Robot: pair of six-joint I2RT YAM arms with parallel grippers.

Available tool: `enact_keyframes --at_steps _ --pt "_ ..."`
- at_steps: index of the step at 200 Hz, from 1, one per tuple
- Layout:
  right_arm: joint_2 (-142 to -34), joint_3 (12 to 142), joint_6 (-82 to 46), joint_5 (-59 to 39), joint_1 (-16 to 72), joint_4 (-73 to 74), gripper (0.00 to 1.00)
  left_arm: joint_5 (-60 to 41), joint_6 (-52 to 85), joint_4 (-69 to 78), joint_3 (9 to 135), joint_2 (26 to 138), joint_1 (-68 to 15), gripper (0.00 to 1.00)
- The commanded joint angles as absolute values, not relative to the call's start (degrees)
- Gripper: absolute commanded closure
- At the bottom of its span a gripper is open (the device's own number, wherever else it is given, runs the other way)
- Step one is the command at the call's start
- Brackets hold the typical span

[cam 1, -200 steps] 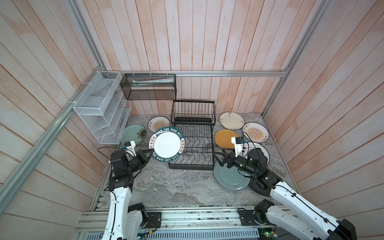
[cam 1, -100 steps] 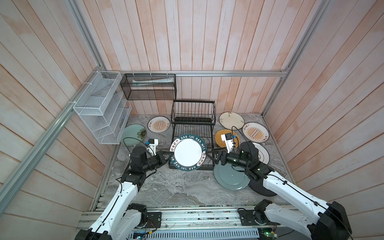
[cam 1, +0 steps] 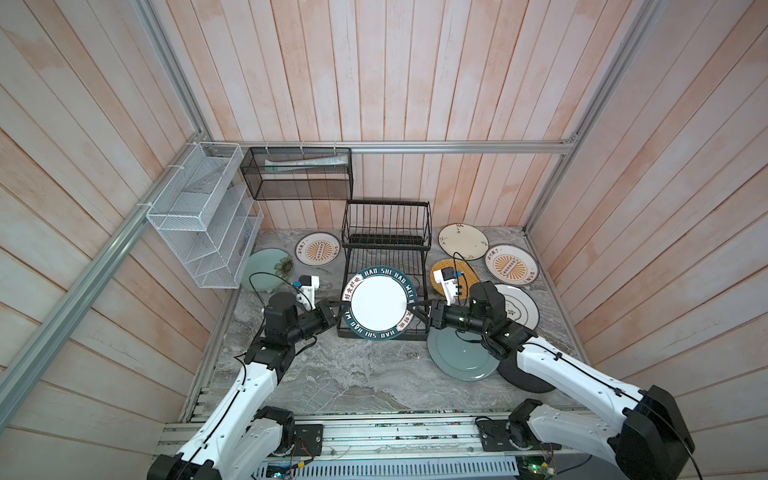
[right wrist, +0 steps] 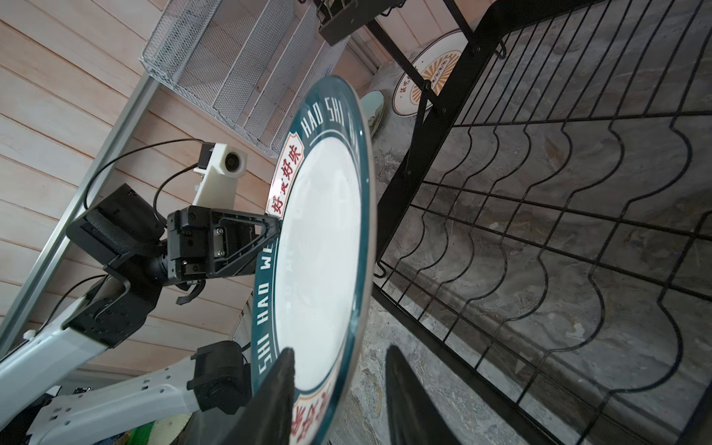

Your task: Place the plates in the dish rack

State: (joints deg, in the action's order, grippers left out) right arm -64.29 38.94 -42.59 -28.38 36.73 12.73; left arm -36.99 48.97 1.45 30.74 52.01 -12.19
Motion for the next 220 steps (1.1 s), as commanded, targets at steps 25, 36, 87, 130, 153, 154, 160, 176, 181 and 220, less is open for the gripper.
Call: enact_keyframes --at_steps 25,36,87,130,153,154,160,176,181,220 --pt "-66.0 38.6 -50.9 -24.7 37.3 19.0 0.64 -35.3 46.9 6.4 31.3 51.7 -12.8 1.0" --pt "-66.7 38.7 -52.0 -23.9 37.5 19.5 0.64 -35.3 46.8 7.0 30.9 51.6 -12.9 1.0" --pt "-70.2 40.5 -54.1 -21.8 39.3 20.1 0.69 -35.0 46.0 8.2 30.2 52.0 -13.1 1.0" --pt "-69.5 39.1 -55.4 -18.9 39.9 23.8 1.0 -33.9 45.0 7.8 30.3 52.5 -13.1 0.92" --pt "-65.1 38.9 -53.6 -12.1 40.1 21.9 1.0 -28.3 42.7 1.5 31.8 50.9 -13.0 0.0" --pt "-65.1 38.9 -53.6 -12.1 40.1 21.9 1.0 -28.0 42.6 1.4 31.8 50.7 -13.1 0.0" --pt "-63.5 39.4 -52.4 -9.3 40.1 20.2 1.0 -26.0 41.9 -0.3 32.1 49.5 -13.0 0.0" --pt "-60.4 41.7 -48.6 -4.9 40.1 15.6 1.0 -20.3 41.5 -2.7 31.4 45.9 -12.9 0.0" --pt "-59.7 42.7 -47.4 -4.0 40.1 14.4 1.0 -19.2 41.3 -2.8 30.7 44.9 -12.8 0.0" --pt "-57.7 52.3 -38.9 2.5 40.1 5.1 1.0 -14.8 36.5 -3.7 28.8 46.6 -12.9 0.0"
